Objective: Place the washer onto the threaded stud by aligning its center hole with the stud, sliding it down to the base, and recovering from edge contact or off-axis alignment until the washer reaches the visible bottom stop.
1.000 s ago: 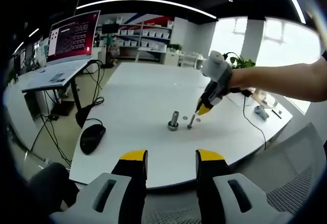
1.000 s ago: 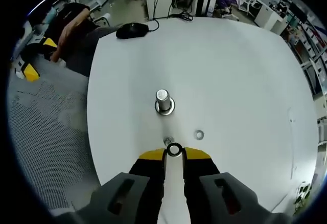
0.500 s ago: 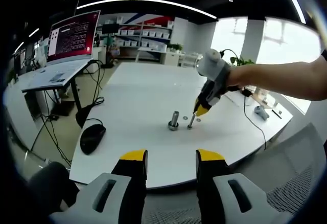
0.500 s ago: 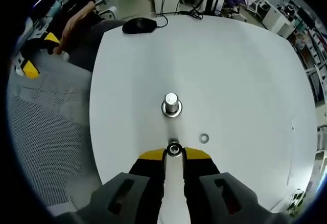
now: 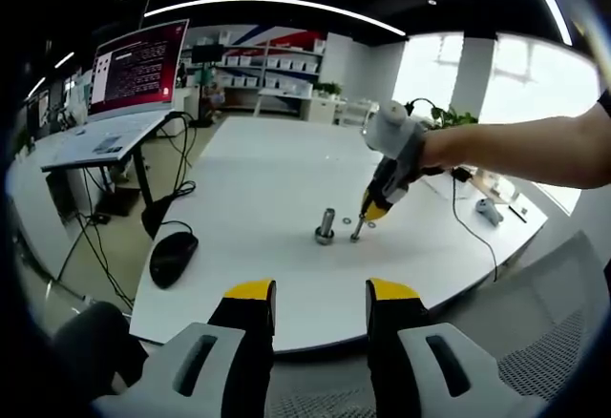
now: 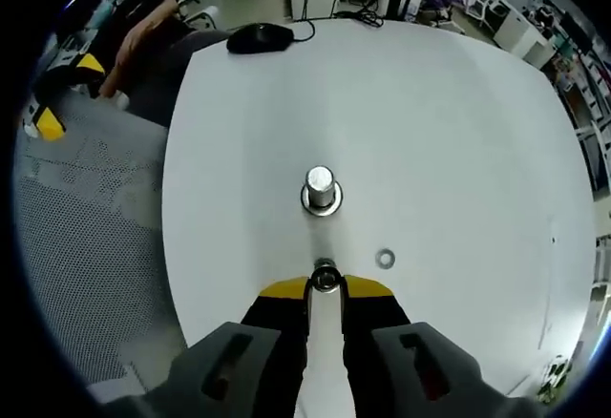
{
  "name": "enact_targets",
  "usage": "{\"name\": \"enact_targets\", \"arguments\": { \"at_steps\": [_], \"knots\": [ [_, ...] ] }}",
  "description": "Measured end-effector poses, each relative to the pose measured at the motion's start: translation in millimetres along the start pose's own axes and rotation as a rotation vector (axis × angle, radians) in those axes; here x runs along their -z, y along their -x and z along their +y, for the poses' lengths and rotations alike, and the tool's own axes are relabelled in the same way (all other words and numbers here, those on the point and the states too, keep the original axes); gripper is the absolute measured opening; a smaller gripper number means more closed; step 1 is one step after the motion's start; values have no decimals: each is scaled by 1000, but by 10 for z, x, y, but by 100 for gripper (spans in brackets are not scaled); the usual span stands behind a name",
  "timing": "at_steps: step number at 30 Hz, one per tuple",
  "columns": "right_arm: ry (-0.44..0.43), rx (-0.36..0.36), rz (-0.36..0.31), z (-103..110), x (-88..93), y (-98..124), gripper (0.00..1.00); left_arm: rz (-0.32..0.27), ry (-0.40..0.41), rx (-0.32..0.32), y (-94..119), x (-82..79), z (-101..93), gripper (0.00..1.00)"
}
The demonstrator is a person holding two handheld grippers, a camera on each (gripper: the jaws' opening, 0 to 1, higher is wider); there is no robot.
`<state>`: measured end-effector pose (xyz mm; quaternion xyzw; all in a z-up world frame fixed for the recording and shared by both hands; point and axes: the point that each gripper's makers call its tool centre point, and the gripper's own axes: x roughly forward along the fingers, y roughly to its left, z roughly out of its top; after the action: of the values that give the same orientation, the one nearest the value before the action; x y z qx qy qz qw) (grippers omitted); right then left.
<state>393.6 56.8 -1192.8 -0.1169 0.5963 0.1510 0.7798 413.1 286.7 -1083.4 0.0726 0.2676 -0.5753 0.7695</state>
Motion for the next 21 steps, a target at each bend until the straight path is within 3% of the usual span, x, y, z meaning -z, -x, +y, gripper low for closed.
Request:
{"name": "enact_targets", "arguments": {
  "at_steps": [21],
  "knots": [
    [6,16,27,70,114,-351,15,-2,3,-2,2,-6,2,35]
  ]
}}
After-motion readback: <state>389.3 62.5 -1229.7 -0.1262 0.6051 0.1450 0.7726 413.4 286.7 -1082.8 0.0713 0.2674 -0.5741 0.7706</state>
